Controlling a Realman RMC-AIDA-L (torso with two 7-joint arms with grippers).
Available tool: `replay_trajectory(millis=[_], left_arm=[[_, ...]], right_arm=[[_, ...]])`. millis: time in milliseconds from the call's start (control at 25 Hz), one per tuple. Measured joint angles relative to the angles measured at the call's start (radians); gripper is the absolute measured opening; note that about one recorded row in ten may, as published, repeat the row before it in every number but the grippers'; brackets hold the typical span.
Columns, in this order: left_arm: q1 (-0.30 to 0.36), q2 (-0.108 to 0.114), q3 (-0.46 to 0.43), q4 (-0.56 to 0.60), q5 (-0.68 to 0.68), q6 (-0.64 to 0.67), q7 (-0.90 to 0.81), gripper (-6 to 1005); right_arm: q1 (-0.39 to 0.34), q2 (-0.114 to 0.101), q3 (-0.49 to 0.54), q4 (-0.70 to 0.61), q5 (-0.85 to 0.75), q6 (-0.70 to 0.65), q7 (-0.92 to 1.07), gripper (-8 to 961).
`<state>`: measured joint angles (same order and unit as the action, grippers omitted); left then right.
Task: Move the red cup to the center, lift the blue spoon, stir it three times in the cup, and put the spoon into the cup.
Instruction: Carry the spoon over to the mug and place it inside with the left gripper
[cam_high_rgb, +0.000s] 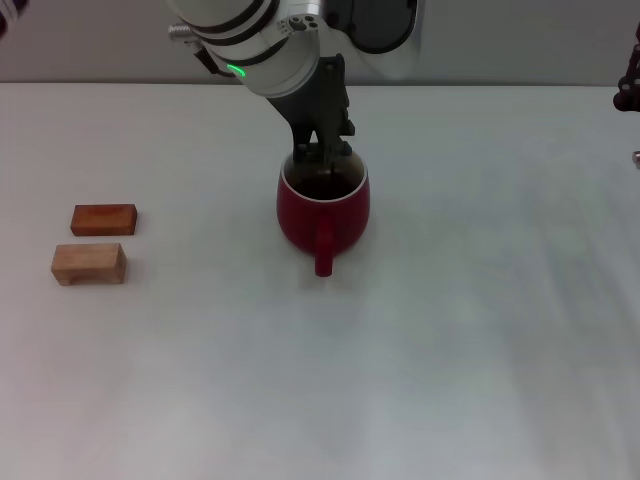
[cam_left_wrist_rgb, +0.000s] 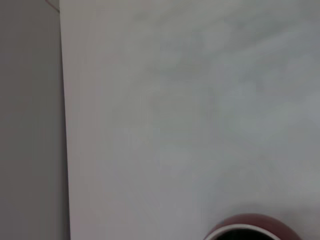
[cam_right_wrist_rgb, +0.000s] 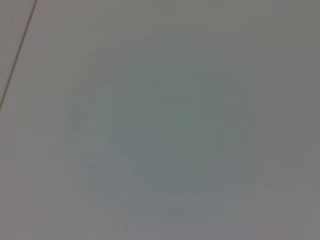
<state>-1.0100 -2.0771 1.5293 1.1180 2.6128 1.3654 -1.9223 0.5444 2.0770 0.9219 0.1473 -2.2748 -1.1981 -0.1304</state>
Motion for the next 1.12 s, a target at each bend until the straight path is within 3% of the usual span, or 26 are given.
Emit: replay_trajectory(millis=[400, 680, 1120], left_arm=[[0.015, 0.007, -0.015, 0.008, 0.061, 0.017, -0.028, 152], [0.054, 0.01, -0.02, 0.094, 0.076, 0.121, -0.031, 144], [0.056, 0.006, -0.014, 0.131, 0.05, 0.189, -0.028, 145]], right_arm=[[0.0, 0.0, 0.0, 0.0, 0.0, -0.01, 0.0, 6], [-0.001, 0.0, -0.006, 0.005, 0.0, -0.011, 0.0, 6], [-0.001, 0.0, -0.014, 0.009, 0.0, -0.011, 0.0, 6]])
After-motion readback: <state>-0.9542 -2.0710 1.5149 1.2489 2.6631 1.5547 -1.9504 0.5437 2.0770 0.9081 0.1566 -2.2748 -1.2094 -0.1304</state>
